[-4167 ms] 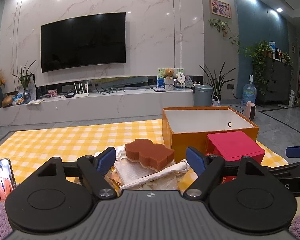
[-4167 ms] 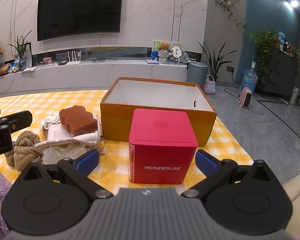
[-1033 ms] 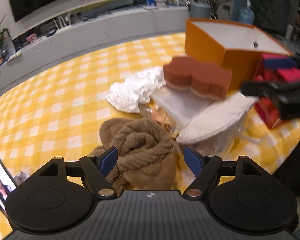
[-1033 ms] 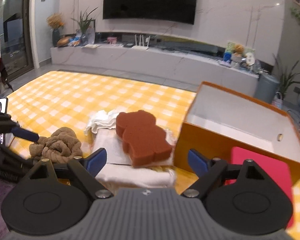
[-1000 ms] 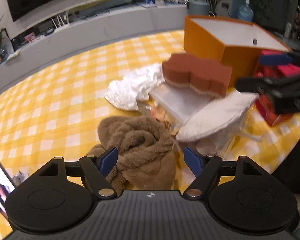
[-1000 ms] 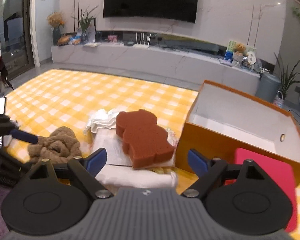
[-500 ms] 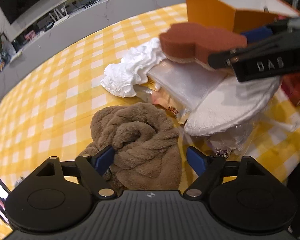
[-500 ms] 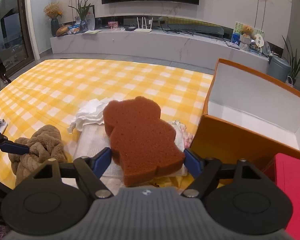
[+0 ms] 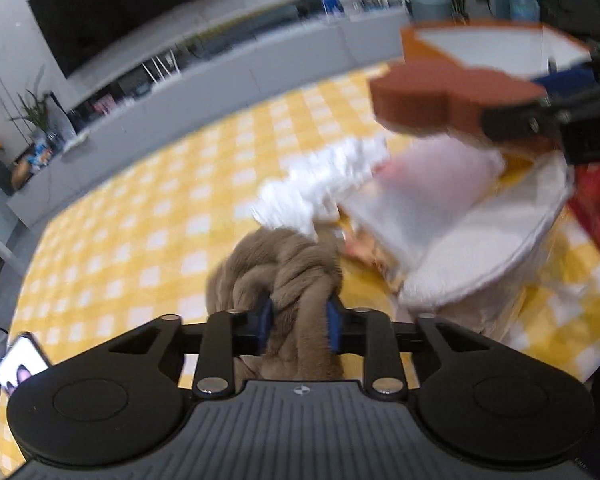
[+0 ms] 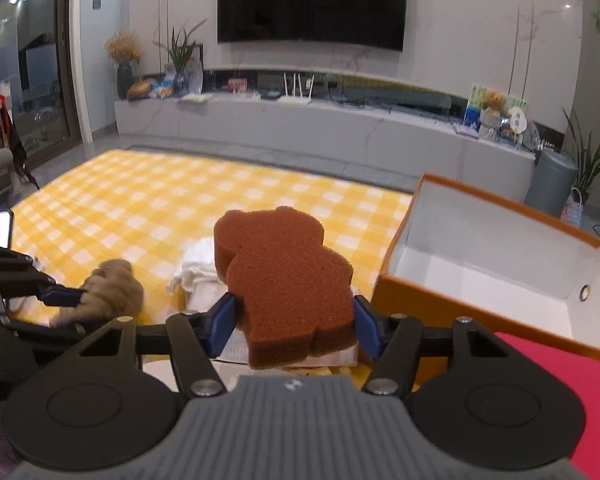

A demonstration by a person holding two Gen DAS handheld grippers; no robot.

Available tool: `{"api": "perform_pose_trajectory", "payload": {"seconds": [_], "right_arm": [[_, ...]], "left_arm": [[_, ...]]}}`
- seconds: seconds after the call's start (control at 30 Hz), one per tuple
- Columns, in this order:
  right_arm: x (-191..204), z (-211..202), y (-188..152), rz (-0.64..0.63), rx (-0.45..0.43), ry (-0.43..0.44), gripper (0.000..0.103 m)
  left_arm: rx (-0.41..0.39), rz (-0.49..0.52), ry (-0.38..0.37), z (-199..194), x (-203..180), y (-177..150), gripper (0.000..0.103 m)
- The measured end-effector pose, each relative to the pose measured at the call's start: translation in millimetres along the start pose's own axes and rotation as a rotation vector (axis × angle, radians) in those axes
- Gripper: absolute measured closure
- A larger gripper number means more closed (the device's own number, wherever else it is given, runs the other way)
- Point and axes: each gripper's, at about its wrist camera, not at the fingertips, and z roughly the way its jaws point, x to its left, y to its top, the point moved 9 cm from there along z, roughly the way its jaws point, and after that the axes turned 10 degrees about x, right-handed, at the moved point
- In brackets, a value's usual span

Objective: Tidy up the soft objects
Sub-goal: 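Grasp the brown knotted towel with the left tool while the right tool grasps the brown sponge, then carry the towel and sponge into the orange box and open both tools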

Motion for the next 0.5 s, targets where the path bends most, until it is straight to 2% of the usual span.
{"api": "perform_pose_trajectory", "payload": {"seconds": [0.1, 0.27, 0.5], "right_arm": [[-7, -20, 4, 0.013, -0.038, -0.002, 0.042], [-28, -53, 8, 0.04, -0.093, -0.03, 0.042], [-86, -85, 12, 0.144, -0.138, -0.1, 0.042]], "left_arm": [[-0.057, -0.064, -0.079, -27, 6, 14, 0.077], [-0.177, -0.1, -0.169, -72, 4, 45, 0.077], [-0.326, -0.031, -0.272, -114, -34, 117, 0.077]]}}
